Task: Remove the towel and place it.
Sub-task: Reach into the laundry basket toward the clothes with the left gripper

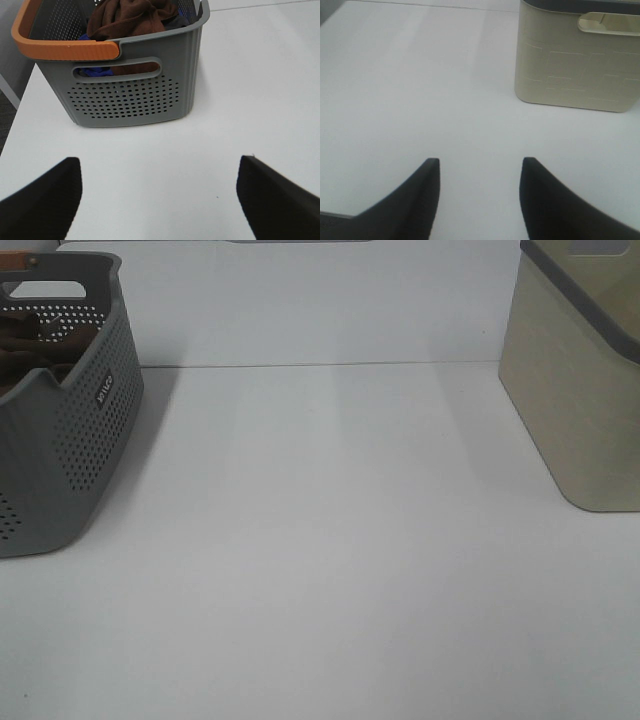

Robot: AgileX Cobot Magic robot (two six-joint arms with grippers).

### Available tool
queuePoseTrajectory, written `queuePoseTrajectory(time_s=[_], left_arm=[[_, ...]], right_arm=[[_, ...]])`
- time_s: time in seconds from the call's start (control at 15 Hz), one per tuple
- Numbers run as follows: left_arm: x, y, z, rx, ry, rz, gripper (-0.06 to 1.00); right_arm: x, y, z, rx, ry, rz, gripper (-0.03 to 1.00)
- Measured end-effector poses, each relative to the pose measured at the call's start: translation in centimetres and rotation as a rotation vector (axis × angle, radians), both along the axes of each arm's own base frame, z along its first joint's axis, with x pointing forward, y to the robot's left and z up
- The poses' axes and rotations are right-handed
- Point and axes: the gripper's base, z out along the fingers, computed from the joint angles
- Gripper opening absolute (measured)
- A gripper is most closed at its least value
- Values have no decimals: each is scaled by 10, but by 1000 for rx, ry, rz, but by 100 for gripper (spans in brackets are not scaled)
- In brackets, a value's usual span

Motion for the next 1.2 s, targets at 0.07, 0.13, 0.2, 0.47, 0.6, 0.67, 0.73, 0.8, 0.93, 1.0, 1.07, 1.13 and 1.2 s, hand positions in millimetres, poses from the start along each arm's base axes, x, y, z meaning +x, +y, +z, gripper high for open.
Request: queuePoseTrajectory(time_s=[0.07,0.13,0.2,0.47,0.6,0.67,0.73,0.8,0.93,1.0,1.07,1.13,1.2], left_arm=[[0,0,0,0,0,0,80],[0,0,0,0,0,0,80],[0,0,0,0,0,0,80],[0,0,0,0,0,0,80],[0,0,0,0,0,0,80],[0,0,0,0,0,0,80],[0,0,0,0,0,0,80],[0,0,0,0,0,0,80],[0,0,5,-1,-43,0,80],[2,0,14,-2,-119,-1,80],[7,0,23,-1,-203,-1,80],[16,0,33,5,-270,1,80],[27,1,40,21,-309,6,80]], right_arm=[[0,0,0,0,0,0,48],[0,0,0,0,0,0,48],[0,0,0,0,0,0,48],[0,0,0,0,0,0,48],[0,0,0,0,0,0,48],[0,0,0,0,0,0,48],[0,0,0,0,0,0,48],[0,0,0,0,0,0,48],[0,0,0,0,0,0,48],[0,0,0,0,0,0,48],[0,0,0,0,0,0,48],[0,0,0,0,0,0,48],[0,0,0,0,0,0,48]])
